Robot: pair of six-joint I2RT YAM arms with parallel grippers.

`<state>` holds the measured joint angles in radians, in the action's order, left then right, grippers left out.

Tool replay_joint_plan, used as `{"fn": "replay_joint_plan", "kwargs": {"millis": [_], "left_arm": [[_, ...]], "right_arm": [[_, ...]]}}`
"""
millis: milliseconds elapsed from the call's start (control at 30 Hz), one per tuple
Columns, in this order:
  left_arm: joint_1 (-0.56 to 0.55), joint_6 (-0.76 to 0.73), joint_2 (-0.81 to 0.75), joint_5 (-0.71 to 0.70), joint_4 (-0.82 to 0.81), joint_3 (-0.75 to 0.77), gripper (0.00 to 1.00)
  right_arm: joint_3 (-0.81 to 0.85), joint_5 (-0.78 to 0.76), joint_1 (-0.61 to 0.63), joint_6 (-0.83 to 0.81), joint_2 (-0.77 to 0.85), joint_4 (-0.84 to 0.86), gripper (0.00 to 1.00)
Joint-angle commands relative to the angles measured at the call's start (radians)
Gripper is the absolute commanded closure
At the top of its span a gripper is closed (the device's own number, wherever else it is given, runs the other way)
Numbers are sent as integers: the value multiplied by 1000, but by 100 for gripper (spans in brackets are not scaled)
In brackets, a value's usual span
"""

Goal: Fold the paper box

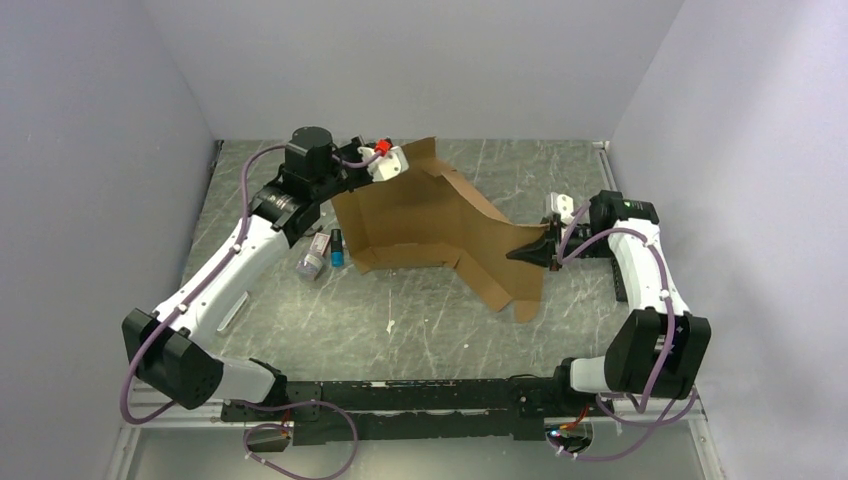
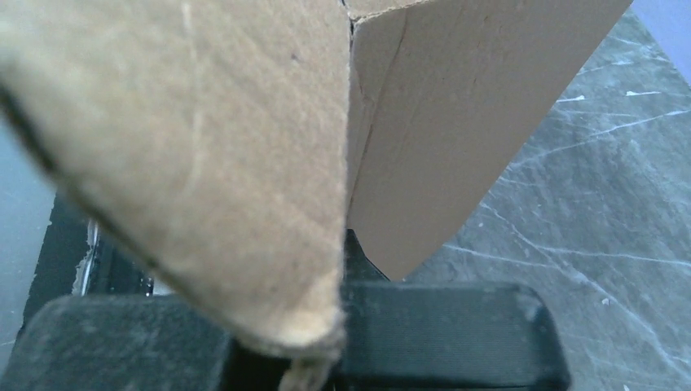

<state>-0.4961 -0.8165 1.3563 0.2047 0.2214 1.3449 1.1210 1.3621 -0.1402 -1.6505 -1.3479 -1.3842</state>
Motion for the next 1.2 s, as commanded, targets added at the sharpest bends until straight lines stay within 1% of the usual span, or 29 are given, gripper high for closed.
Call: {"fn": "replay_joint_plan", "kwargs": {"millis": [0, 33, 100, 133, 200, 233, 267, 300, 400, 467, 533, 600, 700, 767, 867, 1033, 1100, 1167], "left_arm": [[0, -18, 21, -15, -48, 55, 100], [0, -20, 24, -18, -59, 57, 100], [1, -21, 30, -27, -83, 62, 100], [1, -21, 34, -28, -92, 66, 100], [1, -22, 41, -32, -114, 73, 100], [1, -24, 45, -34, -126, 78, 100], [1, -24, 52, -37, -135, 85, 100], [1, -24, 57, -37, -146, 91, 100], [1, -27, 74, -46, -188, 101, 100], [1, -30, 85, -51, -213, 107, 100], [1, -32, 101, -53, -242, 120, 100], [1, -33, 117, -47, -250, 133, 100], [1, -44, 133, -38, -275, 123, 100], [1, -52, 139, -28, -289, 109, 100], [1, -61, 140, -12, -302, 85, 100], [1, -96, 123, -17, -329, 31, 100], [1, -112, 107, -30, -337, 6, 100], [4, -118, 96, -38, -339, -10, 100]], "right_arm": [[75, 69, 21, -8, 35, -20, 100], [81, 58, 25, 20, 42, 1, 100], [81, 21, 35, 158, 68, 103, 100], [69, -7, 40, 244, 90, 181, 100], [26, -76, 57, 463, 149, 388, 100], [4, -106, 70, 536, 181, 470, 100], [-11, -121, 78, 584, 207, 526, 100], [-14, -128, 82, 603, 226, 547, 100], [32, -127, 89, 541, 219, 467, 100], [49, -135, 93, 525, 217, 452, 100], [30, -152, 99, 542, 226, 490, 100], [0, -164, 114, 525, 232, 509, 100], [-34, -159, 134, 441, 220, 473, 100], [-49, -152, 136, 417, 198, 463, 100], [-49, -141, 136, 367, 145, 413, 100], [12, -115, 136, 258, 59, 253, 100], [15, -108, 136, 271, 70, 254, 100], [6, -109, 136, 329, 98, 303, 100]]}}
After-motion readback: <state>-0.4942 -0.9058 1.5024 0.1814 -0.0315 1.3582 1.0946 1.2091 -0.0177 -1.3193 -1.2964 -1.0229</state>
